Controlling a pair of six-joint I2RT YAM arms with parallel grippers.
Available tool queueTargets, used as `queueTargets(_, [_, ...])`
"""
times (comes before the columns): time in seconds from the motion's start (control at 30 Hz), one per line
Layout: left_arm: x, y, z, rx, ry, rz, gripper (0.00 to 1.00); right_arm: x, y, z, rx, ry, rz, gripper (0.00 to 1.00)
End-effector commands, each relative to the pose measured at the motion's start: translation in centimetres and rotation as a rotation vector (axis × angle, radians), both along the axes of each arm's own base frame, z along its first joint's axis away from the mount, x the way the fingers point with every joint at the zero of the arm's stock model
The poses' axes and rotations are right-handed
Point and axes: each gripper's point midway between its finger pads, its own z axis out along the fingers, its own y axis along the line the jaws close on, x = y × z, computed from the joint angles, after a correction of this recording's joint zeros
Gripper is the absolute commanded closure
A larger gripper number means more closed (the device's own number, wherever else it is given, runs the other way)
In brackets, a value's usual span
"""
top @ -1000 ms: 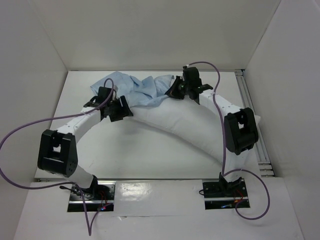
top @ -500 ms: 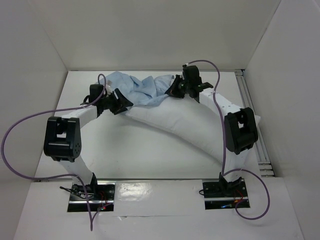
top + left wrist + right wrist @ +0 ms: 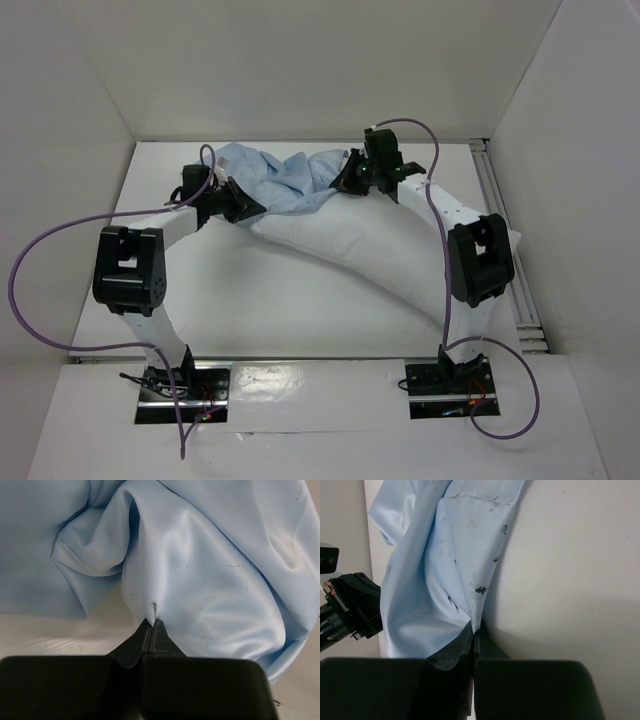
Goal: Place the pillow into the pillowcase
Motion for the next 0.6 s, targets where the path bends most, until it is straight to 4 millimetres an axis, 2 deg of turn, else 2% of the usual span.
queueTargets(0.0, [0.4,0.7,3.1,0.071,-0.086,0.008,1.0,0.9,-1.4,0.0,-0.048,0.001,-0.034,1.0])
queueTargets(0.03, [0.1,1.2,3.6,0.103,-0.09,0.026,1.0,0.9,-1.4,0.0,-0.048,0.0,-0.034,1.0])
queueTargets(0.17, [-3.0,2.3,3.0,0.176,-0.012,0.036,1.0,2.5,-2.2,1.0,-0.039,-0.04,-0.063,1.0])
queueTargets(0.2, [-4.1,2.3,3.8,0.182,-0.014,0.031,1.0,2.9,-2.6,0.8,-0.04,-0.037,-0.072,1.0])
queueTargets(0.23, [-5.2,2.4,3.2,0.183,0.009,0.029,1.0,3.3,-2.5,1.7,-0.033,-0.056,-0.073,1.0])
queueTargets(0.27, [-6.6,2.4,3.6,0.184,0.013,0.029,1.0,3.5,-2.2,1.5,-0.027,-0.053,-0.063,1.0])
queueTargets(0.3, [-6.8,2.4,4.6,0.182,-0.015,0.031,1.0,3.8,-2.1,1.2,-0.028,-0.049,-0.063,1.0])
queueTargets(0.33, [-8.0,2.5,4.1,0.183,0.012,0.029,1.0,4.3,-1.9,1.3,-0.026,-0.054,-0.063,1.0])
queueTargets(0.37, [-8.5,2.5,4.4,0.183,0.009,0.029,1.0,4.5,-1.9,1.0,-0.025,-0.056,-0.063,1.0])
queueTargets(0.4, [-8.8,2.6,5.0,0.189,-0.001,0.037,1.0,4.7,-1.8,1.5,-0.021,-0.067,-0.063,1.0])
queueTargets(0.43, [-9.7,2.7,5.7,0.188,-0.014,0.038,1.0,4.7,-1.6,0.8,-0.02,-0.051,-0.054,1.0])
queueTargets(0.53, [-11.3,2.6,6.3,0.183,0.001,0.03,1.0,5.3,-1.4,0.6,-0.009,-0.057,-0.061,1.0])
queueTargets(0.57, [-12.2,2.0,6.6,0.173,0.0,0.007,1.0,5.4,-1.5,0.6,-0.008,-0.054,-0.073,1.0])
